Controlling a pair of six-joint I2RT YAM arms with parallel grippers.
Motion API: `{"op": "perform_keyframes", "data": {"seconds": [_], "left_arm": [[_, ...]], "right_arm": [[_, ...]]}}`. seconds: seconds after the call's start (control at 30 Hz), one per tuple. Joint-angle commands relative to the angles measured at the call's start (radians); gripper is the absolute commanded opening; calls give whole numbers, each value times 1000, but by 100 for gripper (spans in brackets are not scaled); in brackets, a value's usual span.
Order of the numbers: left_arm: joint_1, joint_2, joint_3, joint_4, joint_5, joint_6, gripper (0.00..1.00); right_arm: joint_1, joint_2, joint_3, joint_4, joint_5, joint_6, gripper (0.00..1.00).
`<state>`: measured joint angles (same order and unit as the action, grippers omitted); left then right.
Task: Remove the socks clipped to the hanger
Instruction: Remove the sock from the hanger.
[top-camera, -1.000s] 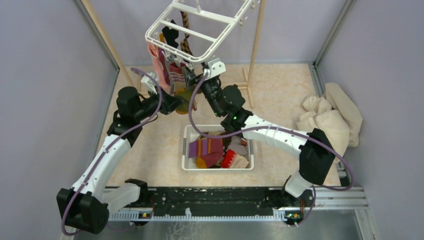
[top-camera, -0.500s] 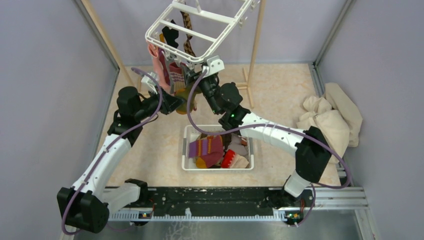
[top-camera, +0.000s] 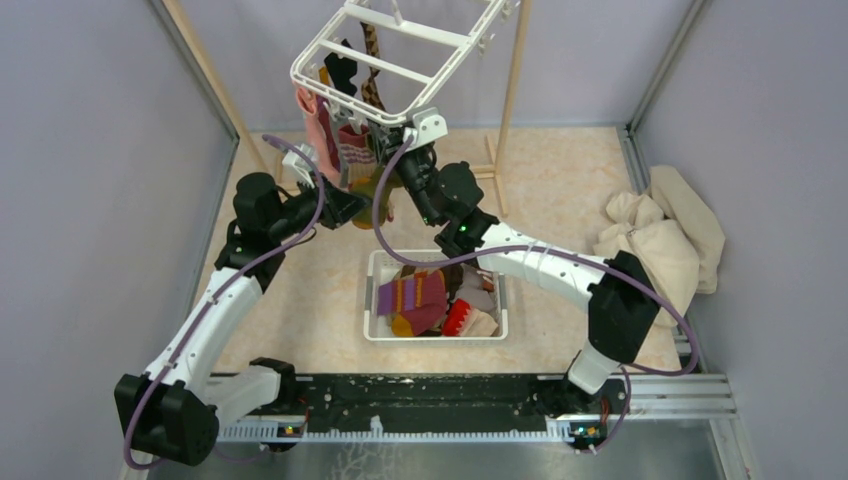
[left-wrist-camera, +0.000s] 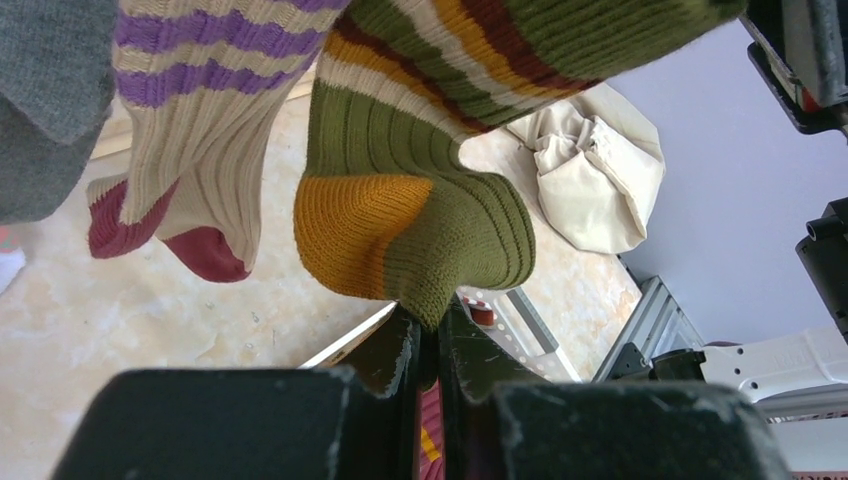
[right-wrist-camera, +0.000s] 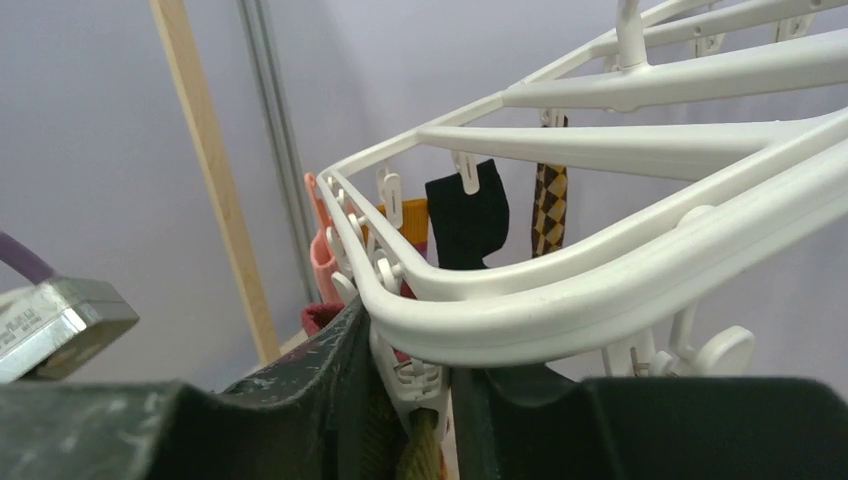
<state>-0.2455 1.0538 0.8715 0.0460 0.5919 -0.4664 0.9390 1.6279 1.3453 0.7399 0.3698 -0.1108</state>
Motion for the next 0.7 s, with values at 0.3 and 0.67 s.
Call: {"op": "perform_keyframes", "data": {"seconds": [0.3,0.67], "left_arm": [[8,1,4,37,25,-8,11],[8,-16,48,-13,53,-19,12]], "right_arm": [[-11,-9,47,32,-28,23,2],[-20,-73,-31,-26,-48,101,84]]}}
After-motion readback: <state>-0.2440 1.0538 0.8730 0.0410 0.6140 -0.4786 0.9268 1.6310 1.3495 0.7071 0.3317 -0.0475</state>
